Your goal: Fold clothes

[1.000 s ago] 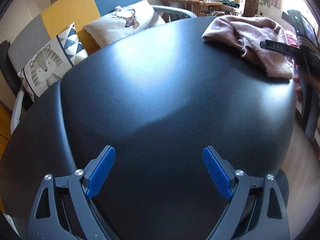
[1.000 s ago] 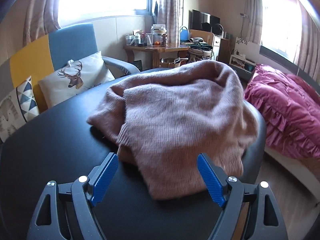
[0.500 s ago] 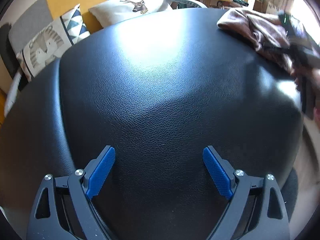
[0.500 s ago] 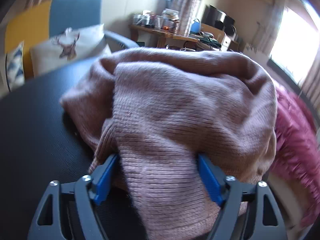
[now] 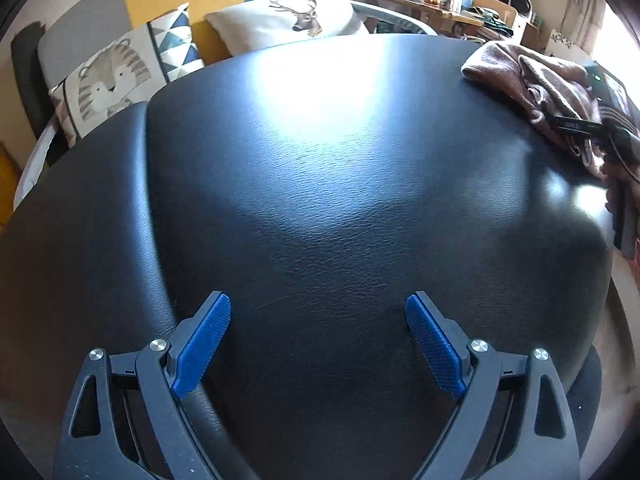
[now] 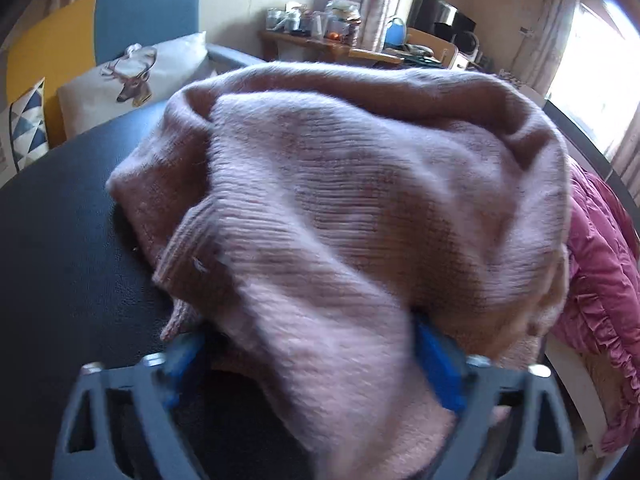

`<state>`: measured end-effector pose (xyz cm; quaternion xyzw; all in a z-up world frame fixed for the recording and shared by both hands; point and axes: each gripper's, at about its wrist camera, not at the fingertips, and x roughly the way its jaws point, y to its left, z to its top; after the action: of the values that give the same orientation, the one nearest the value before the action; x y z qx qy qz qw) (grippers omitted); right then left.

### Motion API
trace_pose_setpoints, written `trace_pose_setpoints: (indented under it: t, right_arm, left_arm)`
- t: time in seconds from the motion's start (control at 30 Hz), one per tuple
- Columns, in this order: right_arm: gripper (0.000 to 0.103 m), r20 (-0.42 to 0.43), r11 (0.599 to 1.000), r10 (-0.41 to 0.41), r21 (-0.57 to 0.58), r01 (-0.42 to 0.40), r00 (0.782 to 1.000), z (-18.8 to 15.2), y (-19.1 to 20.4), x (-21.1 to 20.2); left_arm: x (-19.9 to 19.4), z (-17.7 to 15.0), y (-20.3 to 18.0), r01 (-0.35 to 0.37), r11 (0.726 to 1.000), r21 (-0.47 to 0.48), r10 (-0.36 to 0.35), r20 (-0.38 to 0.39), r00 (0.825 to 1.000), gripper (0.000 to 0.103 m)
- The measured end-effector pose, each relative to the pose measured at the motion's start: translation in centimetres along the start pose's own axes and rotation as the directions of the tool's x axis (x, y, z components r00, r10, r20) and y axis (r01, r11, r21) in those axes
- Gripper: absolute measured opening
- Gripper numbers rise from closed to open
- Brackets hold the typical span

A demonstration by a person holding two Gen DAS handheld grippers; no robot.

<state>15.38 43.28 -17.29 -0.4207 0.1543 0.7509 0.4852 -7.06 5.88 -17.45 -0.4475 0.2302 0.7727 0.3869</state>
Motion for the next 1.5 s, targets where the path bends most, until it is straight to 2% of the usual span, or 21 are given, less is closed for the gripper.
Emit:
trace_pose_setpoints:
  t: [0.03, 0.07, 0.1, 0.27, 0.4, 0.5, 0.7, 1.0, 1.23, 1.3, 1.33, 1.43, 1.5]
  right_arm:
    - [0.062, 0.009, 1.000, -0.005, 0.010, 0.005, 1.000, -0.1, -0.3, -0.1]
    - [0.046, 0.019, 1.000, -0.003, 0.019, 0.003, 1.000, -0.2, -0.6, -0.4]
    - [0.038, 0.027, 1.000, 0.002, 0.028, -0.003, 1.000, -0.3, -0.9, -0.6]
    - [0.028, 0.052, 0.984, 0.111, 0.134, -0.117, 0.992, -1.1, -1.7, -1.8]
    - [0.021, 0.068, 0.946, 0.257, 0.184, -0.265, 0.964, -1.9, -0.5, -3.0]
    - [0.020, 0.080, 0.909, 0.350, 0.209, -0.359, 0.933, -2.7, 1.0, -3.8]
    - [0.020, 0.098, 0.785, 0.542, 0.297, -0.544, 0.835, -5.4, 4.1, -5.8]
    - [0.020, 0.084, 0.728, 0.630, 0.282, -0.625, 0.772, -9.6, 8.2, -8.8]
    - [0.020, 0.086, 0.660, 0.706, 0.281, -0.697, 0.703, -10.3, 12.0, -9.8]
    - [0.025, 0.099, 0.639, 0.725, 0.274, -0.719, 0.682, -11.0, 12.4, -10.3]
    - [0.028, 0.107, 0.633, 0.729, 0.270, -0.726, 0.676, -11.3, 12.4, -10.5]
    - [0.032, 0.118, 0.667, 0.702, 0.240, -0.706, 0.703, -12.0, 12.7, -11.9]
    - [0.034, 0.120, 0.696, 0.675, 0.223, -0.683, 0.728, -12.3, 12.4, -12.9]
  left_arm:
    - [-0.1, -0.2, 0.2, -0.001, 1.000, -0.005, 0.001, 0.002, 1.000, 0.092]
    - [-0.2, -0.4, 0.5, -0.001, 1.000, -0.011, 0.001, 0.004, 1.000, 0.092]
    - [-0.3, -0.5, 0.7, -0.002, 1.000, -0.016, 0.002, 0.005, 1.000, 0.092]
    - [-0.6, -1.4, 2.0, 0.002, 0.997, -0.072, -0.002, 0.001, 1.000, 0.092]
    - [-1.0, -2.0, 3.1, -0.020, 0.994, -0.106, 0.020, -0.002, 1.000, 0.092]
    - [-1.6, -2.4, 3.8, -0.061, 0.991, -0.115, 0.062, 0.005, 0.998, 0.092]
    - [-2.4, -3.6, 4.7, -0.091, 0.987, -0.132, 0.095, 0.023, 0.995, 0.092]
    - [-3.0, -4.9, 3.1, -0.077, 0.989, -0.123, 0.079, 0.013, 0.997, 0.092]
    - [-5.6, -3.1, -1.4, -0.058, 0.997, 0.044, 0.053, 0.122, 0.991, 0.092]
    - [-6.5, -2.3, -3.2, -0.053, 0.993, 0.106, 0.037, 0.151, 0.988, 0.092]
    - [-6.9, -1.8, -4.0, -0.041, 0.991, 0.127, 0.020, 0.161, 0.987, 0.092]
    - [-6.8, -0.1, -5.2, 0.000, 0.989, 0.150, -0.023, 0.150, 0.988, 0.092]
    - [-6.3, 1.1, -5.7, 0.029, 0.988, 0.155, -0.049, 0.133, 0.990, 0.092]
